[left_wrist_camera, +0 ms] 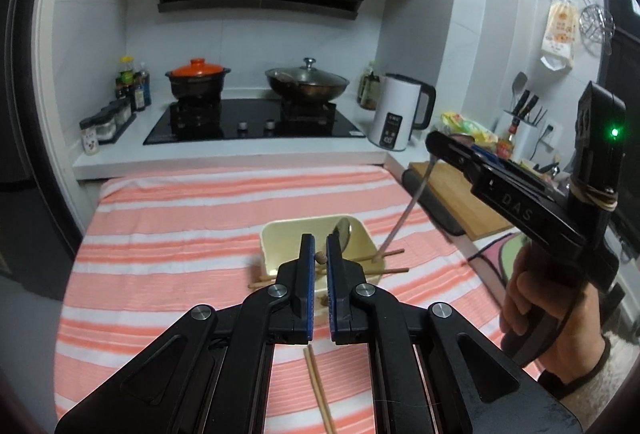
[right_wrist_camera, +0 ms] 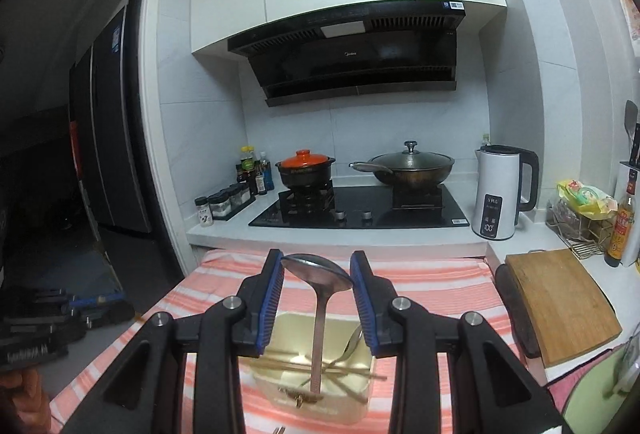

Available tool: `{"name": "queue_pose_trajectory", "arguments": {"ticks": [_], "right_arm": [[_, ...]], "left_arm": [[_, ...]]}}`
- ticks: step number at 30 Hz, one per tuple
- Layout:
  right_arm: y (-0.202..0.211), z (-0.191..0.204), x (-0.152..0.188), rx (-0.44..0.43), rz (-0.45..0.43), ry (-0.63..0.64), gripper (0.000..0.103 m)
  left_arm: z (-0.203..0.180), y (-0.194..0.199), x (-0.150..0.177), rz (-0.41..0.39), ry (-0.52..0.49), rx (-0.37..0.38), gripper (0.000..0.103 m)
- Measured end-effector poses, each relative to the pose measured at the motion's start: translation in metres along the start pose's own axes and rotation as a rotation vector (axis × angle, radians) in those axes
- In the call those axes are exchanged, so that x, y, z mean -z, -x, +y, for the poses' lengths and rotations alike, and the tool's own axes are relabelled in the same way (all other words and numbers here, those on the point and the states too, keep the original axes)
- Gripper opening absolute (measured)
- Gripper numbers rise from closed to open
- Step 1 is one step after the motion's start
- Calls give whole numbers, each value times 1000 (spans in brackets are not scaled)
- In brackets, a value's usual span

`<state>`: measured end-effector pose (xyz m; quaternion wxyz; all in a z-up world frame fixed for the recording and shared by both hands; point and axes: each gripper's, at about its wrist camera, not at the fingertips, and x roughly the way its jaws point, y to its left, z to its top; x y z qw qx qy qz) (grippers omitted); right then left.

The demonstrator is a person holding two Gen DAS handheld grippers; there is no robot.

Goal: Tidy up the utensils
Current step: 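Lift the chopstick and spoon and carry both over the cream box, then open both tools to drop the chopstick and spoon into the box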

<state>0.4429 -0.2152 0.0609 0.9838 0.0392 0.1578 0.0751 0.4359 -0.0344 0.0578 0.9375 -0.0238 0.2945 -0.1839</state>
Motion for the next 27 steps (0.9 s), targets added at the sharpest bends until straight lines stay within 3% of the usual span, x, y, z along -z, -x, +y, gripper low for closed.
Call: {"name": "queue_pose_trajectory", "arguments": {"ticks": [10, 15, 17, 19, 20, 24, 27], "right_arm": [[-88, -23, 50, -9, 258, -61, 35], [-105, -28, 70, -18, 370, -85, 35], [-103, -30, 70, -31, 376, -101, 36], [-92, -30, 63, -36, 359, -107, 45], [-87, -29, 57, -37, 344, -108, 49], [-37, -25, 34, -58, 270, -79, 50], [9, -21, 37, -56, 224, -30, 57]], "left_arm": [[4, -60, 19, 142, 3, 3, 3], [9, -80, 25, 193, 25, 5, 4], [13, -84, 29, 205, 48, 18, 19], [17, -78, 30, 200, 66, 12, 51], [18, -69, 30, 186, 66, 4, 55], [23, -26, 37, 134, 36, -26, 78], [26, 6, 61, 116, 7, -62, 92]]}}
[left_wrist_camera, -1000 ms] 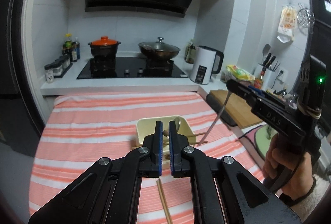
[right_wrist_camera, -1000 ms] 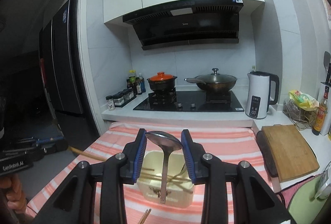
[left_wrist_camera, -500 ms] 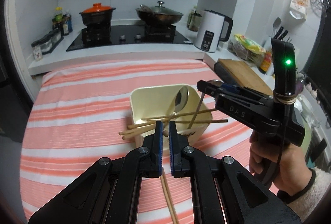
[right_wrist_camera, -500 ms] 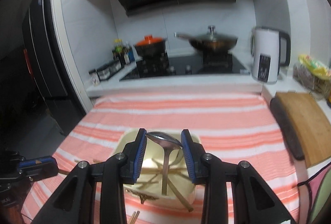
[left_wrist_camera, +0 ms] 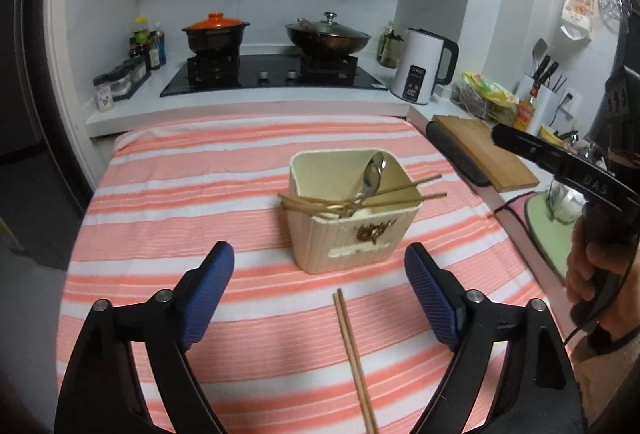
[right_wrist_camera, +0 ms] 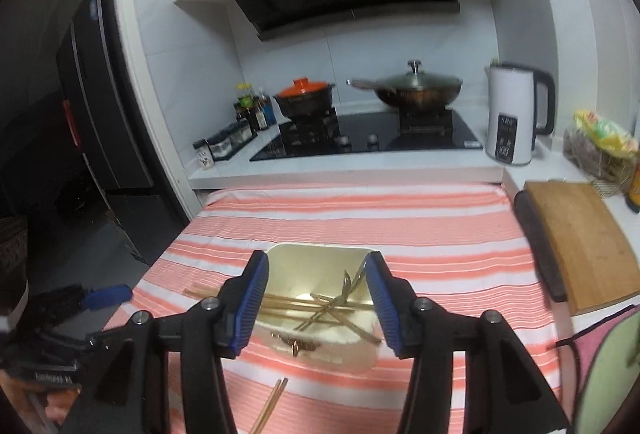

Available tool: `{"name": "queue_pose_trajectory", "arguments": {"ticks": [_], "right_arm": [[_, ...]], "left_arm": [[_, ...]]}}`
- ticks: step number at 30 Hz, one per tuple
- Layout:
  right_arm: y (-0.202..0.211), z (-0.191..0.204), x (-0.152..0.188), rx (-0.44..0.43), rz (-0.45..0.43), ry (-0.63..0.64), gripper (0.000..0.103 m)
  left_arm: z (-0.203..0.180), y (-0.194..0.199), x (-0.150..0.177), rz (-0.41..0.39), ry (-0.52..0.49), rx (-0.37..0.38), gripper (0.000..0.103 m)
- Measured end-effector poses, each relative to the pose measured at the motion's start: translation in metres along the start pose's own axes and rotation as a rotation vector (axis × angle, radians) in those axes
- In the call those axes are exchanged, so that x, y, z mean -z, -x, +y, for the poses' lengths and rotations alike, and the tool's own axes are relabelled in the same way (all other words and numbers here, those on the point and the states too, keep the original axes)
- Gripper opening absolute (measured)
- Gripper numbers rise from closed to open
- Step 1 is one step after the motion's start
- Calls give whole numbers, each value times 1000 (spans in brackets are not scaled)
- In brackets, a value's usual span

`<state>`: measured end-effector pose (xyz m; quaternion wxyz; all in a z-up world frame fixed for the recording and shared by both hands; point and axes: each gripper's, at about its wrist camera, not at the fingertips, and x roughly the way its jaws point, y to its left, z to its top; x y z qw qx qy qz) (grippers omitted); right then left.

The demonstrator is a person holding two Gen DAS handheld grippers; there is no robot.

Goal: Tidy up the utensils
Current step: 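Open both tools to drop the chopstick and spoon into the box, then withdraw both open tools back over the remaining wooden chopsticks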

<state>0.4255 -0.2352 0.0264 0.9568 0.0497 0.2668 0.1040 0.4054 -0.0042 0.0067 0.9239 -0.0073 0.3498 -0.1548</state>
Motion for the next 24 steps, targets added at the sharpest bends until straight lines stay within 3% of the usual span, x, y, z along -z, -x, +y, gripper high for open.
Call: {"name": "queue_pose_trajectory", "arguments": {"ticks": [3, 5, 9, 12, 18, 24], "right_arm": [[34, 4, 44, 38, -7, 49, 59], [48, 4, 91, 71, 12, 53, 59], [56, 4, 187, 127, 119, 15, 59], [57, 4, 232, 142, 201, -20, 59], [52, 20, 257, 76, 272, -57, 59], [49, 27, 259, 77, 257, -91, 59]], "left_arm": [[6, 12, 48, 15, 17, -21, 99], [10, 8, 89, 54, 62, -40, 99], [10, -9, 155, 111, 145, -36, 98], [6, -13, 181, 133, 152, -52, 98], [5, -22, 190, 136, 165, -34, 98], [-22, -50, 192, 178, 63, -35, 98]]}}
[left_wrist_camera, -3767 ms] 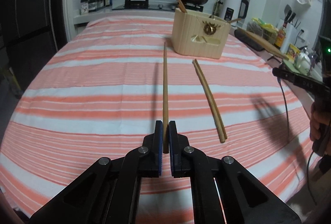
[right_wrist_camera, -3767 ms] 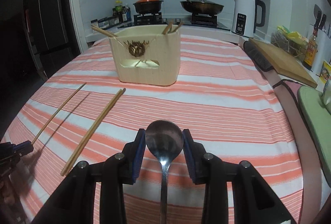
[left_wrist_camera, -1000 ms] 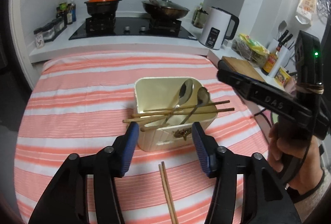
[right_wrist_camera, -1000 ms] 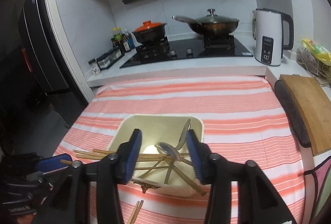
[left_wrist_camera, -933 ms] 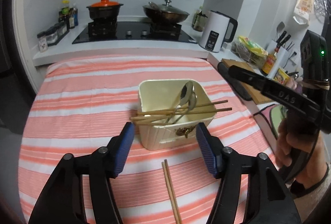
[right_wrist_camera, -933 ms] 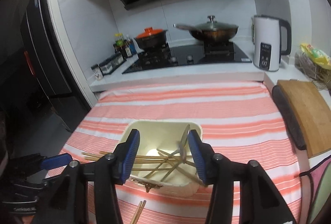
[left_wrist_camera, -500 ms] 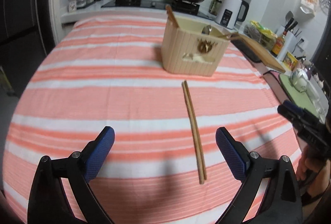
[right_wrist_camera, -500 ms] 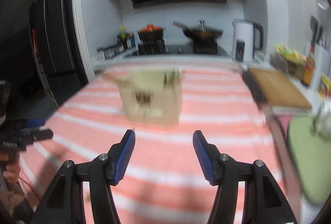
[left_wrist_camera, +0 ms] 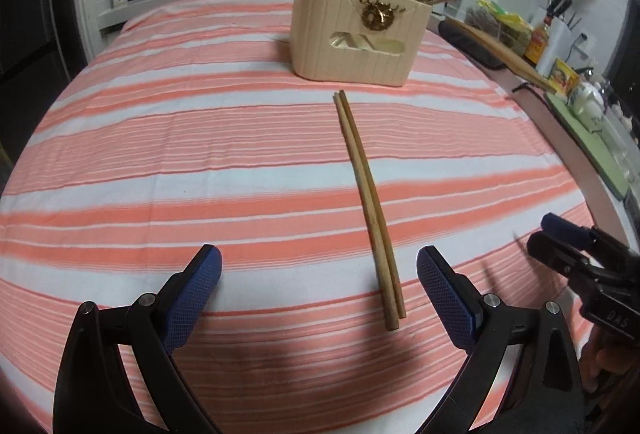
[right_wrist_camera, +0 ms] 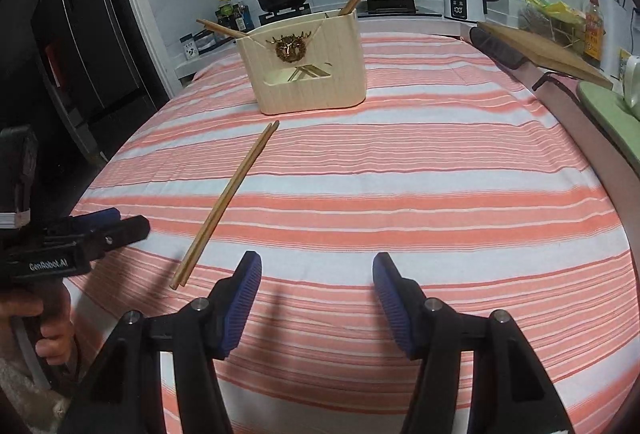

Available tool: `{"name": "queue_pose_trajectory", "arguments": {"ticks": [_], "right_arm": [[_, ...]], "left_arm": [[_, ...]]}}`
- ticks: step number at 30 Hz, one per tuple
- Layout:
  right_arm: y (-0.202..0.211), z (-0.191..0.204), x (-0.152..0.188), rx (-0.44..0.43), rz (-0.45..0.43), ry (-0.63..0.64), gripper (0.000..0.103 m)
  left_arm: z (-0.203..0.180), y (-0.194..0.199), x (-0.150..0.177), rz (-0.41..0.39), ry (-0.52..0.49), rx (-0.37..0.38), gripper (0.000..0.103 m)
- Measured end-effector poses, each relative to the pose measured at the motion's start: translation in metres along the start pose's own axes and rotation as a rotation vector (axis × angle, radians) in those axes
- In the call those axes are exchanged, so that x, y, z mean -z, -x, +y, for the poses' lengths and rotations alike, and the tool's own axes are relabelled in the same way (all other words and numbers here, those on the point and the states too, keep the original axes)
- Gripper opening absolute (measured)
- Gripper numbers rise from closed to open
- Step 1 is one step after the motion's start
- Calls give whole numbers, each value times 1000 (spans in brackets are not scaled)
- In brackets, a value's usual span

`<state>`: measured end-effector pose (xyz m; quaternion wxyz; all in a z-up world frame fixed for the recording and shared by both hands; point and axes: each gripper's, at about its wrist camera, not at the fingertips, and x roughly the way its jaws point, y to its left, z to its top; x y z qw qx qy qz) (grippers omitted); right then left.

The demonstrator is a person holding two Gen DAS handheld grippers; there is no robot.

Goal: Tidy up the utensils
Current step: 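Withdraw both open tools back over the remaining wooden chopsticks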

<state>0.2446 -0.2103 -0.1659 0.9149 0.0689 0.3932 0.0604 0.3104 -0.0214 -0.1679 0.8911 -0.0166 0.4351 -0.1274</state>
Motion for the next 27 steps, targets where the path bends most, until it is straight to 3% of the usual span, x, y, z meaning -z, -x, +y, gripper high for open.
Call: {"name": "queue_pose_trajectory", "arguments": {"ticks": [13, 27], "right_arm": [[17, -13, -2, 55, -39, 10, 59], [23, -6, -2, 49, -61, 36, 59]], "left_arm": [[-4, -25, 5, 36, -37, -96, 95], [-9, -24, 8, 38, -61, -105, 91]]}}
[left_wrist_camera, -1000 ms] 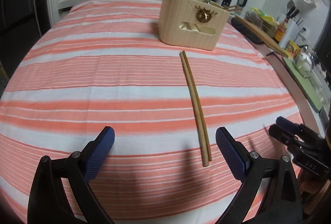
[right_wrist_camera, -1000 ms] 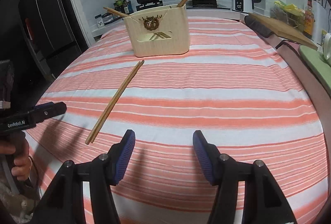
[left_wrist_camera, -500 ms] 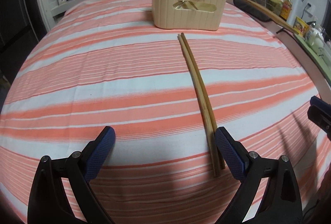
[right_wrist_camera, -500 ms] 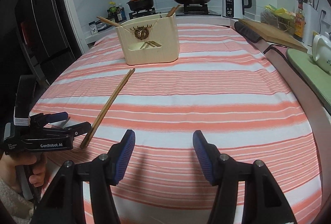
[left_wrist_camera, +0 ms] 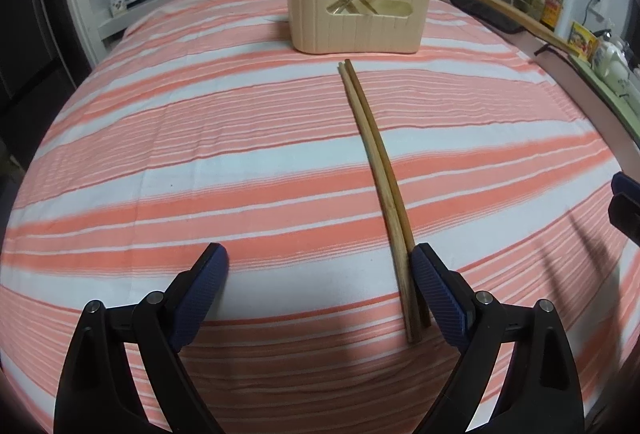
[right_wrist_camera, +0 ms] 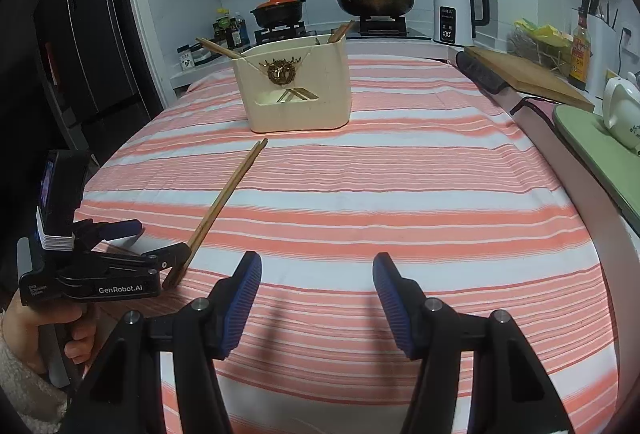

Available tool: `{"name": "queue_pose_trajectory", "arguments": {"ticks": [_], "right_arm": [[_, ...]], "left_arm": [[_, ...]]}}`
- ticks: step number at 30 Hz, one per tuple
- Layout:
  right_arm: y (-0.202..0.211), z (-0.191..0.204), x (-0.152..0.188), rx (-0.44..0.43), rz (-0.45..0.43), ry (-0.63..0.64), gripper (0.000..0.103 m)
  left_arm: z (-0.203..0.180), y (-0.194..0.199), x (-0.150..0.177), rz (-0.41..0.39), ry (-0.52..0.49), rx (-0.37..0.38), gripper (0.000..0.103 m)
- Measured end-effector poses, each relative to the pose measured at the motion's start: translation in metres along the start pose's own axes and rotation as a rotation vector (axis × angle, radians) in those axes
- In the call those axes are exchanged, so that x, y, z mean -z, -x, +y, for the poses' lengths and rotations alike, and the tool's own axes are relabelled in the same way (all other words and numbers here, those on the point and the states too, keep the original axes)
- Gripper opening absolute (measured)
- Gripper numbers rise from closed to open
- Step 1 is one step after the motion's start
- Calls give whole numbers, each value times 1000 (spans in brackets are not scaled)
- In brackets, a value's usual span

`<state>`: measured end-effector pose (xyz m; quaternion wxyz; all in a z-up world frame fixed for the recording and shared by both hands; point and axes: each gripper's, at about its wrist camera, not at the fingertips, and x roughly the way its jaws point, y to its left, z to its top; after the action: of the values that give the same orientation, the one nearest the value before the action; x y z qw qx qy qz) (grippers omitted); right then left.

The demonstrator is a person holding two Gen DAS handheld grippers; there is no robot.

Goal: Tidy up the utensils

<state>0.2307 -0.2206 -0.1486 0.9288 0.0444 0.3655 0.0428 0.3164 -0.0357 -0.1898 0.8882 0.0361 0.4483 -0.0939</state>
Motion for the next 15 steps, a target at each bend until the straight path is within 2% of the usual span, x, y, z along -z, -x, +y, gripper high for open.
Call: {"name": "queue_pose_trajectory", "arguments": {"ticks": [5, 6, 7, 8, 9, 12, 15], "right_arm": [[3, 2, -2, 9, -7, 13, 59], [3, 3, -2, 9, -8, 15, 59], [2, 4, -2, 11, -6, 18, 59], [1, 5, -2, 10, -4, 20, 59], [0, 7, -2, 5, 0, 23, 59], [-8, 17, 0, -15, 23, 40, 59], [-19, 34, 0, -47, 54, 61, 59]], "left_arm": [[4, -1, 1, 3, 13, -15, 72], [4, 0, 1, -3, 9, -10, 61], [3, 1, 1, -9, 3, -1, 43], [2, 2, 2, -13, -4, 7, 32], [1, 3, 1, -16, -7, 16, 7], [7, 6, 3, -25, 22, 20, 5], [26, 12, 10, -34, 101, 14, 5]]}}
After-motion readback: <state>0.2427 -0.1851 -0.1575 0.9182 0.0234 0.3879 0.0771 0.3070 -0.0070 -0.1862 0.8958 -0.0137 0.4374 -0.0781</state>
